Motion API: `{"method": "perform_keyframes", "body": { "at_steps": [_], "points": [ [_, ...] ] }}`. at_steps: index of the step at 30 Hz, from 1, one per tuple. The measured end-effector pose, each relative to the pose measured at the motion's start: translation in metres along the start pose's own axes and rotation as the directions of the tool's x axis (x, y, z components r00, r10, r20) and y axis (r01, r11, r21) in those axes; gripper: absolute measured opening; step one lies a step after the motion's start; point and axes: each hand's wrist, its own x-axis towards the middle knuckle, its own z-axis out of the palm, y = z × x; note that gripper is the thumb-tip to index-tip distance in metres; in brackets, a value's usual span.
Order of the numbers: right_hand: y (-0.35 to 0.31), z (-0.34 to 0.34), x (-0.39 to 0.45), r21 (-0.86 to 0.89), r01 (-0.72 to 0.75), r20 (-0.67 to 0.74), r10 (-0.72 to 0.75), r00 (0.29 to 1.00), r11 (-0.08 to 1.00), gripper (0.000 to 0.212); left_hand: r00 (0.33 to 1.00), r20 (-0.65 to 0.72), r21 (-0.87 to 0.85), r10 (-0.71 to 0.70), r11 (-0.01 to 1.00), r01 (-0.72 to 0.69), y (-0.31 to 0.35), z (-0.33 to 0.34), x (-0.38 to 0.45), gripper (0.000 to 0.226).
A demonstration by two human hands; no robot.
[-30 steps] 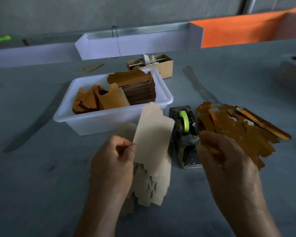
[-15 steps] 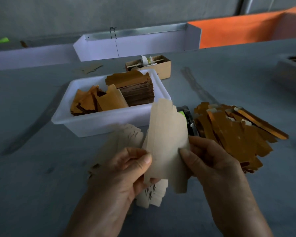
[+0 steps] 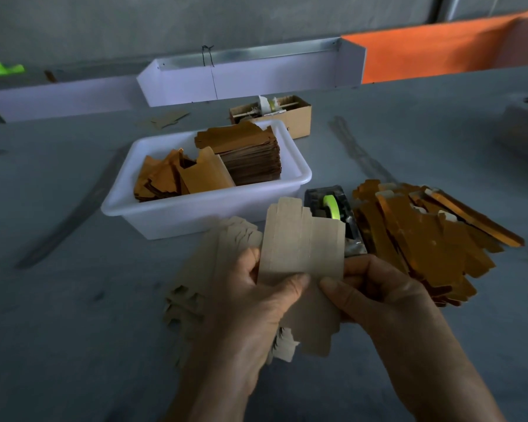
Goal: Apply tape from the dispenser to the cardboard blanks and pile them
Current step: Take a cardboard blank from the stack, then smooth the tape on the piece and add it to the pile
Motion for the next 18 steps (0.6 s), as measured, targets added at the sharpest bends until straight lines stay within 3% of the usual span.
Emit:
{"method": "perform_keyframes", "body": {
  "at_steps": [3, 5, 9, 14, 18],
  "points": [
    [0.000, 0.003, -0.003, -0.346, 0.140, -0.071, -0.175, 0.982, 0.928, 0.006, 0.999, -0.019, 0.057, 0.043, 0.998, -0.042, -0.005, 0.004, 0.000, 0.020],
    [-0.002, 0.008, -0.006, -0.452, 0.185, -0.091, -0.251, 0.964, 0.873, 0.010, 0.999, -0.014, 0.049, 0.052, 0.997, -0.051, -0.006, 0.006, 0.000, 0.026],
    [-0.003, 0.018, -0.010, -0.327, 0.211, -0.033, -0.234, 0.972, 0.921, 0.027, 0.998, 0.042, -0.006, 0.051, 0.999, -0.051, -0.003, 0.007, -0.004, 0.017],
    [0.004, 0.020, -0.009, -0.214, 0.204, -0.012, -0.211, 0.977, 0.955, 0.015, 0.989, 0.145, -0.069, 0.020, 0.998, -0.010, -0.002, 0.004, -0.008, 0.010],
    [0.004, 0.016, -0.008, -0.261, 0.200, -0.009, -0.209, 0.978, 0.944, 0.012, 0.968, 0.224, 0.049, 0.114, 0.991, -0.128, 0.001, 0.001, -0.012, 0.027]
  ]
}}
